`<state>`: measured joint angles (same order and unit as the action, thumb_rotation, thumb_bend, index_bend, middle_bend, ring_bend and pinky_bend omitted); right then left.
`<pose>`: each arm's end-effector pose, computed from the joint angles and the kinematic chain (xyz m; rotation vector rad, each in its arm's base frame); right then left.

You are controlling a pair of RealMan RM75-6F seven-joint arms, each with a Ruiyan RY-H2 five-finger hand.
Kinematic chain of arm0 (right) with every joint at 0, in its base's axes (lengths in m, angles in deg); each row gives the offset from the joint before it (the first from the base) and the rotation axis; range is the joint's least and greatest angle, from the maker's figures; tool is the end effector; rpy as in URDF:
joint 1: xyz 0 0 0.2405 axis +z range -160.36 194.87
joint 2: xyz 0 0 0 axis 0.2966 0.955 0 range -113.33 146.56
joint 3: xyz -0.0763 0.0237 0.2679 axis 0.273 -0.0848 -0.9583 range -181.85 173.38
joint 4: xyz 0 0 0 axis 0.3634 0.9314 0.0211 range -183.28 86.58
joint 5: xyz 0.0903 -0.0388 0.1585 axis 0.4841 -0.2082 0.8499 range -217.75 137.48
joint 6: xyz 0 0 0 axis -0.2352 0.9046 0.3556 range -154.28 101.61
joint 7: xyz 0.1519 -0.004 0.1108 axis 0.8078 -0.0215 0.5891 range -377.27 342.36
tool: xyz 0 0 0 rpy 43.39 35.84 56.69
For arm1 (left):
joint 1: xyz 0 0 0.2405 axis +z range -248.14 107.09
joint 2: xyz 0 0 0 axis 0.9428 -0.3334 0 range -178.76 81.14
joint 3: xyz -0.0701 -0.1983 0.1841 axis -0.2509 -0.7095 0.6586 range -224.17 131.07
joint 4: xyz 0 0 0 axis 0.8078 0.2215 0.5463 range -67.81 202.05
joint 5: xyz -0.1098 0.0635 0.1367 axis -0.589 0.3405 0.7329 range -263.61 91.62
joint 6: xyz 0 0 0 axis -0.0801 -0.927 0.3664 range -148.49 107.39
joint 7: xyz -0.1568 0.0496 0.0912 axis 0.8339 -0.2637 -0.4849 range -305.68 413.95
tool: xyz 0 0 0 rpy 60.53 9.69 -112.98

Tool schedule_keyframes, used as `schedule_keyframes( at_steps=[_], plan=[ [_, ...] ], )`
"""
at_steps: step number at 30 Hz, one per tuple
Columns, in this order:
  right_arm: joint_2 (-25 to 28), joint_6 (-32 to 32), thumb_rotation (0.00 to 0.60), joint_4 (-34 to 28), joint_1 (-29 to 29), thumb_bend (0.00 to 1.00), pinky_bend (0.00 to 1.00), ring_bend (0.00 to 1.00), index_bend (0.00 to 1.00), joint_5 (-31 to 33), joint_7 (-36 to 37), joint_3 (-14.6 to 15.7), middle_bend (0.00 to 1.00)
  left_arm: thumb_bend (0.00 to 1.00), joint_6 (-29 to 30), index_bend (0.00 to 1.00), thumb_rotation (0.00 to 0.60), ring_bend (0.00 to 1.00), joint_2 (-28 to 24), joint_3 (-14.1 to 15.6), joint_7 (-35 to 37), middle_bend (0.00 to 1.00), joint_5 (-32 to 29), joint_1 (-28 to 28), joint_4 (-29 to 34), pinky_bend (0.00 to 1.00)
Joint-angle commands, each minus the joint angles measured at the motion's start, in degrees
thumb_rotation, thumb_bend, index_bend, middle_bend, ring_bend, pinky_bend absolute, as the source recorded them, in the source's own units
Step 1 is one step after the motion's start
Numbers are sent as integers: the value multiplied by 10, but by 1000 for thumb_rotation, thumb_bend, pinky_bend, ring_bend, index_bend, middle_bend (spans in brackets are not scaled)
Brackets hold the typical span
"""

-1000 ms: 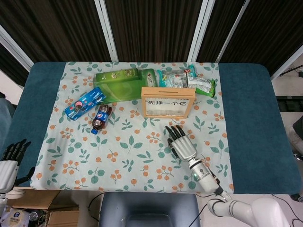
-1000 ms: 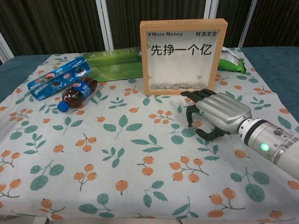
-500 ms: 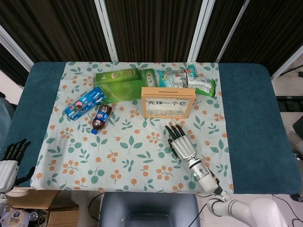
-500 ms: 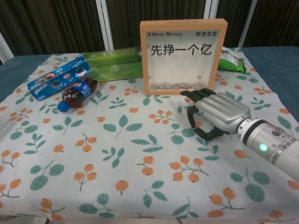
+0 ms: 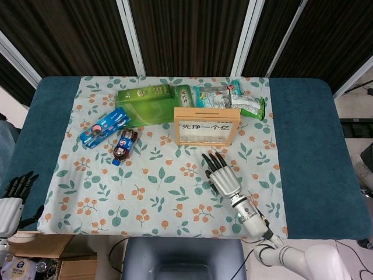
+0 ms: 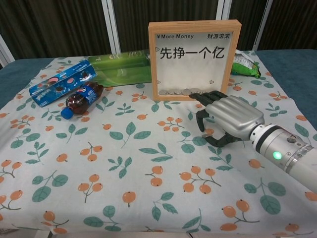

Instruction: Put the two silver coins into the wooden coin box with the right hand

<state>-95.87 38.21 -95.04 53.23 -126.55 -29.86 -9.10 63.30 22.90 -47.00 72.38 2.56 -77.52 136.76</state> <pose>-0.1902 -0.3663 -0.0985 1.9052 -0.5913 0.9090 -0.3718 0.2354 0.1712 -1.4309 -0.9537 -0.9481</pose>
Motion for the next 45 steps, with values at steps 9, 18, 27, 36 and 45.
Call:
schedule_keyframes(
  at_steps=[9, 18, 27, 36, 45],
  plan=[
    [1, 5, 600, 4, 1, 502, 0, 0, 644, -3, 4, 0, 115, 351, -1, 0, 600, 0, -1, 1, -1, 0, 2, -1, 1, 2],
    [2, -1, 600, -1, 3, 545, 0, 0, 669, 0, 2, -2, 133, 351, -4, 0, 600, 0, -2, 2, -4, 0, 0, -1, 3, 2],
    [2, -5, 600, -2, 3, 581, 0, 0, 696, 5, -2, -4, 141, 351, -4, 0, 600, 0, -2, 2, -5, 0, 0, -2, 3, 2],
    [5, -8, 600, -9, 4, 614, 0, 0, 707, 9, -8, -7, 145, 351, -3, 0, 600, 0, -3, 2, -3, 0, 1, -1, 4, 2],
    [60, 48, 600, -102, -2, 614, 0, 0, 712, -9, -3, -20, 149, 352, 4, 0, 600, 0, -6, 2, -8, 0, 3, 1, 11, 1]
  ],
)
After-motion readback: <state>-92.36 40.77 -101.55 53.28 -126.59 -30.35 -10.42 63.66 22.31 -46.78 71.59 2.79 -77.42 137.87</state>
